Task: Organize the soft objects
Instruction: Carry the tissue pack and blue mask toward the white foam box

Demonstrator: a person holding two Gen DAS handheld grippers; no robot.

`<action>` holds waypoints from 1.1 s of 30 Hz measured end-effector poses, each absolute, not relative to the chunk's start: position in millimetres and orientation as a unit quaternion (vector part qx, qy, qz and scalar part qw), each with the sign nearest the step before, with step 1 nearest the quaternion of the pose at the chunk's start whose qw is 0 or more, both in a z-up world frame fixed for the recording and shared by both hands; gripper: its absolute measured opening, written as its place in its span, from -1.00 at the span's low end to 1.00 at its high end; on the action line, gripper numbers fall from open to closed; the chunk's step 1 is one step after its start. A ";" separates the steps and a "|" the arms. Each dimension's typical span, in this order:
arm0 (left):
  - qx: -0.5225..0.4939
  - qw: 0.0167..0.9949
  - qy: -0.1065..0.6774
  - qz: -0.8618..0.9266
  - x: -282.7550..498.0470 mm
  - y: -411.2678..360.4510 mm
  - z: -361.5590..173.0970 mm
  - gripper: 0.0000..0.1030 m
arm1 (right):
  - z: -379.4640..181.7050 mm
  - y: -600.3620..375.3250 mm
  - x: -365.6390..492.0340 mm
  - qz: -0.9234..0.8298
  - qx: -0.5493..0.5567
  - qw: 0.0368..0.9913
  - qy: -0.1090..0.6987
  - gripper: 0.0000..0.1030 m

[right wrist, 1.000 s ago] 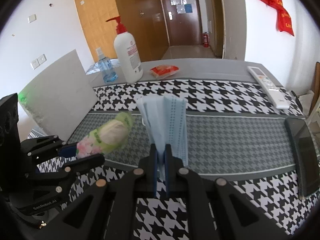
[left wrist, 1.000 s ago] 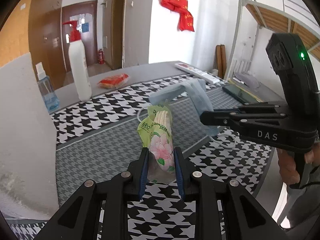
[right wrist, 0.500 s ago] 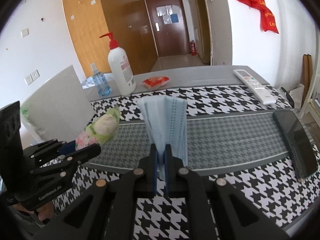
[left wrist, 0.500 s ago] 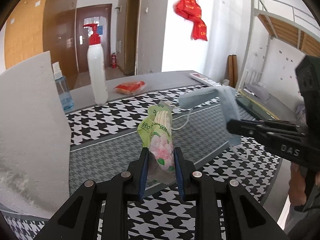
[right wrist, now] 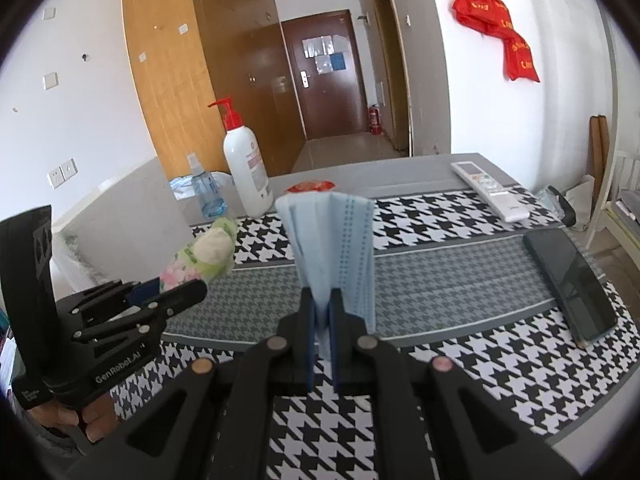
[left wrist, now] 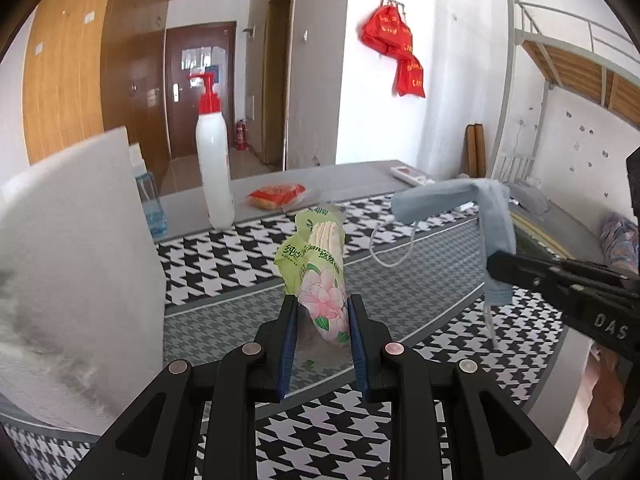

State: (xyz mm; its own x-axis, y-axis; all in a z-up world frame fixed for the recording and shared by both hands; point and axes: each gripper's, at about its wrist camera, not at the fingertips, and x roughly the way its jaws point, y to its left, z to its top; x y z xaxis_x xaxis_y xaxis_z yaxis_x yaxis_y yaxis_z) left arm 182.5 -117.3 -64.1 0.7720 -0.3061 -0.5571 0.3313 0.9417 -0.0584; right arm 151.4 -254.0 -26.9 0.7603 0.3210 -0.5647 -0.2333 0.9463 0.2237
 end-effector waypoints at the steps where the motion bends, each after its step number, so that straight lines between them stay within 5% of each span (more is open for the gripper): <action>1: 0.023 0.942 0.287 -0.170 178.4 -117.0 -62.1 -0.49 | -25.2 -253.0 149.5 0.147 0.068 0.936 0.312 -0.83; 33: 0.027 0.966 0.219 -0.132 128.1 -81.2 -18.2 -0.49 | 32.9 -229.5 114.7 0.159 0.043 0.954 0.250 -0.83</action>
State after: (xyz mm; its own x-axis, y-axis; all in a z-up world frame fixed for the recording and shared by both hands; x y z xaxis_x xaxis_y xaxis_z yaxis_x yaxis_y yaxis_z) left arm 128.1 -81.2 -18.2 0.8693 -0.2437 -0.4301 0.2674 0.9636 -0.0056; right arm 114.7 -229.5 32.9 0.8239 0.3255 -0.4640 -0.2829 0.9455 0.1611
